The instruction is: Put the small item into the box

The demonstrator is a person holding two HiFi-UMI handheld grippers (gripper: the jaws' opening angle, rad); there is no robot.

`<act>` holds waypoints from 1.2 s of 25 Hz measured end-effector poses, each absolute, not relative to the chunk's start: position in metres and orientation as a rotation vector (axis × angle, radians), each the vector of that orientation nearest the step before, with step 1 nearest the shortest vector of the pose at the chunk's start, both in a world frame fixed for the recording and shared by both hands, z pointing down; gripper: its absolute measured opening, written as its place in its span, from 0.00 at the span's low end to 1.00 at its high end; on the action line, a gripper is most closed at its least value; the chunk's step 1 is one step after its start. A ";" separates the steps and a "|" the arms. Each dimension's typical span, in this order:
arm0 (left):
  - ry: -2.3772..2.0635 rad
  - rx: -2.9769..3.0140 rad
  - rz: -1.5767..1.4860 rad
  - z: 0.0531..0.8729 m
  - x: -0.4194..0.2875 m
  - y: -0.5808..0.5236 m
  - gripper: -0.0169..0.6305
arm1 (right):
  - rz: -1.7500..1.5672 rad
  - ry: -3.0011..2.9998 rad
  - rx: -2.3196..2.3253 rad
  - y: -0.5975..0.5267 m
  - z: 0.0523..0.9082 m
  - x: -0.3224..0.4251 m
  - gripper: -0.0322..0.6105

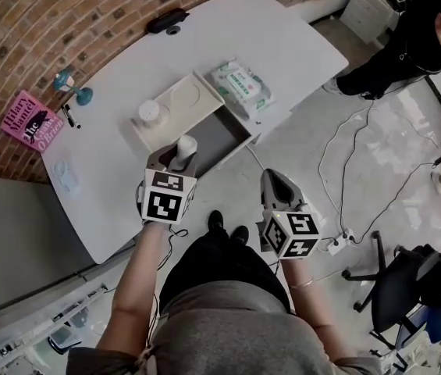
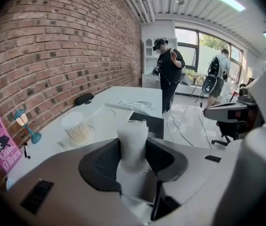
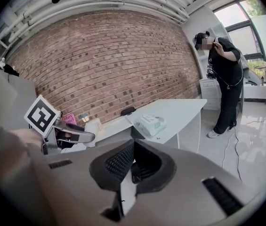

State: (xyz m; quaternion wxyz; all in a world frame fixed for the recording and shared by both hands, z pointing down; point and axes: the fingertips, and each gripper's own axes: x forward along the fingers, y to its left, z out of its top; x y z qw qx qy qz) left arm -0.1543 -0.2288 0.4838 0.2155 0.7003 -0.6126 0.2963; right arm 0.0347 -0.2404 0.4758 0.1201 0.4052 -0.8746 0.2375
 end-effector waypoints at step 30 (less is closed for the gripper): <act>-1.303 1.944 1.348 0.560 -0.135 -0.276 0.30 | 0.806 -2.422 1.410 -0.246 0.498 0.064 0.06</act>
